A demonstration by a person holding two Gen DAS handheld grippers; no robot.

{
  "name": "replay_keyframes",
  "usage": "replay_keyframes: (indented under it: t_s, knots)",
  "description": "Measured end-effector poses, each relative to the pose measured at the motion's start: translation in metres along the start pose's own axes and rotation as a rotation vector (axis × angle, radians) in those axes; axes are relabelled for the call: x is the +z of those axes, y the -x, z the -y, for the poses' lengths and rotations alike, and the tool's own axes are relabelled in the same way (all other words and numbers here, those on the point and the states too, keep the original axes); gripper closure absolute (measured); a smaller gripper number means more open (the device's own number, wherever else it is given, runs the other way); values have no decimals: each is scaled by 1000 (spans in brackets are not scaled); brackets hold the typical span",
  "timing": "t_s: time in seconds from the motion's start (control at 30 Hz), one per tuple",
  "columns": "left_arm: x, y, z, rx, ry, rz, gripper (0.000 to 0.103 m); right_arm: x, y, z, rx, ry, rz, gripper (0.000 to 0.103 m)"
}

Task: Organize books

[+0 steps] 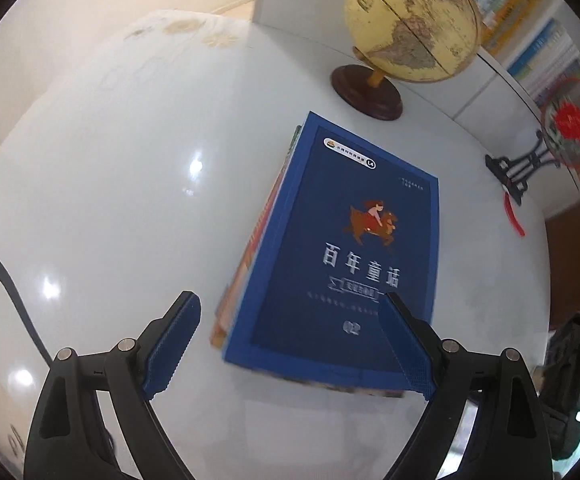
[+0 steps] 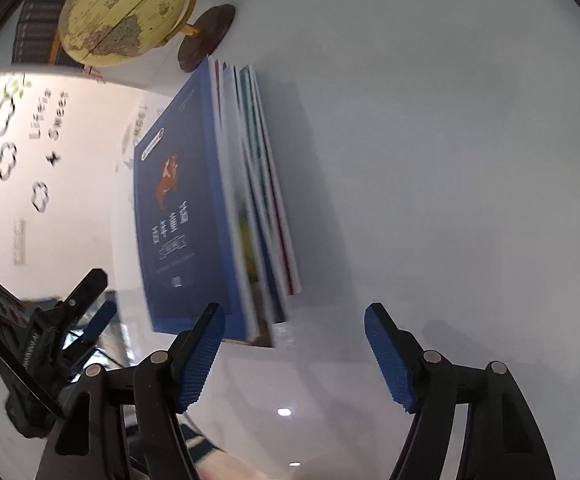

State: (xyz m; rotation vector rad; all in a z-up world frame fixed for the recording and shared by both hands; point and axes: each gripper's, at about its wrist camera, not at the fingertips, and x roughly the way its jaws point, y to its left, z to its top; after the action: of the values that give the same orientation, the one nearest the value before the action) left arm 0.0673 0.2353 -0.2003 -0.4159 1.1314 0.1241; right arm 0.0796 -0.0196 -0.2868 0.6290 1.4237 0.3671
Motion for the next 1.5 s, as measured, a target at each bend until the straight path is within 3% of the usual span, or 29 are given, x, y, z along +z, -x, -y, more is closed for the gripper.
replay_keyframes:
  t_s: [0.13, 0.27, 0.33, 0.4, 0.57, 0.77, 0.83, 0.9, 1.0, 1.07, 1.2, 1.3, 1.5]
  knots:
    - [-6, 33, 39, 31, -25, 70, 13, 11, 46, -9, -108, 185, 72, 32]
    - [-6, 77, 96, 27, -100, 135, 13, 16, 116, -28, -305, 459, 238, 32]
    - [-6, 104, 123, 30, -123, 144, 13, 15, 155, -34, -392, 545, 347, 32]
    - [-7, 139, 154, 1, -175, 211, 11, 15, 205, -35, -440, 571, 477, 32]
    - [-7, 207, 213, -5, -299, 392, 3, 0, 311, -48, -423, 578, 765, 28]
    - [-17, 243, 247, -23, -375, 543, 1, -69, 367, -90, -614, 828, 1175, 0]
    - [-19, 244, 251, -33, -392, 550, 1, -90, 369, -102, -644, 867, 1275, 0]
    - [-24, 241, 254, -59, -389, 548, 1, -102, 371, -109, -619, 865, 1311, 0]
    - [-36, 241, 255, -98, -367, 557, 1, -113, 373, -108, -477, 777, 1330, 0]
    - [-44, 240, 254, -107, -361, 560, 1, -114, 369, -102, -362, 686, 1298, 0]
    - [-48, 233, 251, -97, -360, 551, 1, -102, 354, -92, -250, 537, 1178, 0]
    - [-52, 233, 251, -101, -370, 559, 1, -94, 351, -88, -268, 485, 1131, 0]
    - [-61, 237, 251, -68, -403, 617, 1, -97, 354, -84, -335, 476, 1156, 0]
